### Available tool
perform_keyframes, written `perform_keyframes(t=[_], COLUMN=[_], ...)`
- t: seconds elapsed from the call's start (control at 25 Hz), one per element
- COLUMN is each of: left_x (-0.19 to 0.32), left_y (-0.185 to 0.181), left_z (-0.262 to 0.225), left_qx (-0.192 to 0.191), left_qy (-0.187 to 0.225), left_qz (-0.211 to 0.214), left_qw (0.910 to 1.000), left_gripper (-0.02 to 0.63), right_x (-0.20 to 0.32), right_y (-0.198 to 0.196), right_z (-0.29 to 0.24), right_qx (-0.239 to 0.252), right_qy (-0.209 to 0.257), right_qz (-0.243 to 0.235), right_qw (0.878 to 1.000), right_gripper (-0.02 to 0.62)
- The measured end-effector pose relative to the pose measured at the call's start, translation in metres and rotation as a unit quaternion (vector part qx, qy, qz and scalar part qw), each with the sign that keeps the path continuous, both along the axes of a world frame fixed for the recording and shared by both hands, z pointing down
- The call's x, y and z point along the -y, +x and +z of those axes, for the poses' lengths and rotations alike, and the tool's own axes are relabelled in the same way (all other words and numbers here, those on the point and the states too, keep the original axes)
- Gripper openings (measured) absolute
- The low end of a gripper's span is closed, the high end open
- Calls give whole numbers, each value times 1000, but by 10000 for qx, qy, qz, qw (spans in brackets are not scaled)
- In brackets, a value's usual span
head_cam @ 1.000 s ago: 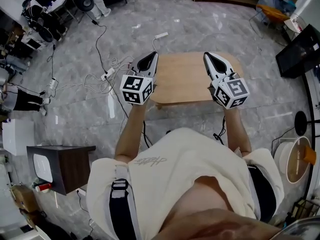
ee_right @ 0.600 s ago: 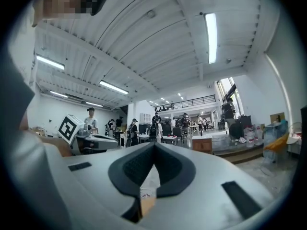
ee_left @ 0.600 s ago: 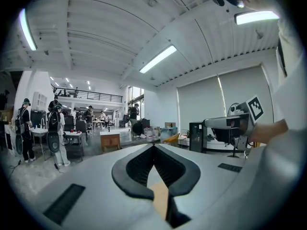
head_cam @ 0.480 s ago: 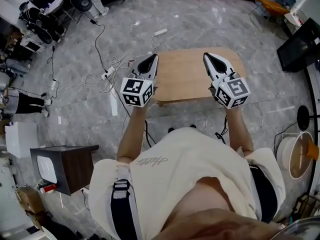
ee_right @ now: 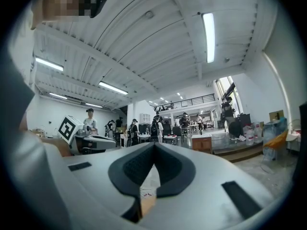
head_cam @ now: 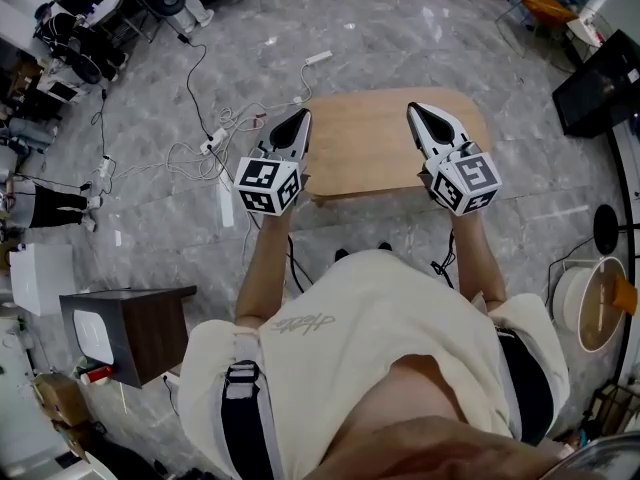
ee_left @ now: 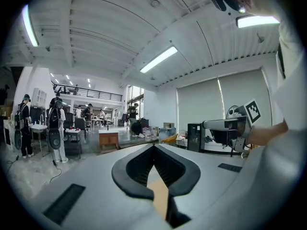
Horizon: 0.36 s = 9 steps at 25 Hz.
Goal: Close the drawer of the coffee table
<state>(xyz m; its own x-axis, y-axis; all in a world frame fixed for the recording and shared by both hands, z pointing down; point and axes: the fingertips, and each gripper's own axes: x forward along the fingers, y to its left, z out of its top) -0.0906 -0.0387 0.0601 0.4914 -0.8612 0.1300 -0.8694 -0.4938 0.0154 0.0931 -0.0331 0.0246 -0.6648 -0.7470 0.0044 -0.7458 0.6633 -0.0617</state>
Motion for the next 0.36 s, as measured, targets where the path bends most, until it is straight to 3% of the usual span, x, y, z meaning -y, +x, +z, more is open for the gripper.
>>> perform_keyframes(t=[0.36], left_x=[-12], left_y=[-15], left_z=[6], left_qx=[-63], left_qy=[13], left_qz=[43], left_qw=[10000], left_gripper=[6], right_x=[-10], right_y=[-20], right_z=[2], right_qx=[-53], right_qy=[49], right_qz=[-74], right_qw=[9999], right_gripper=[-8])
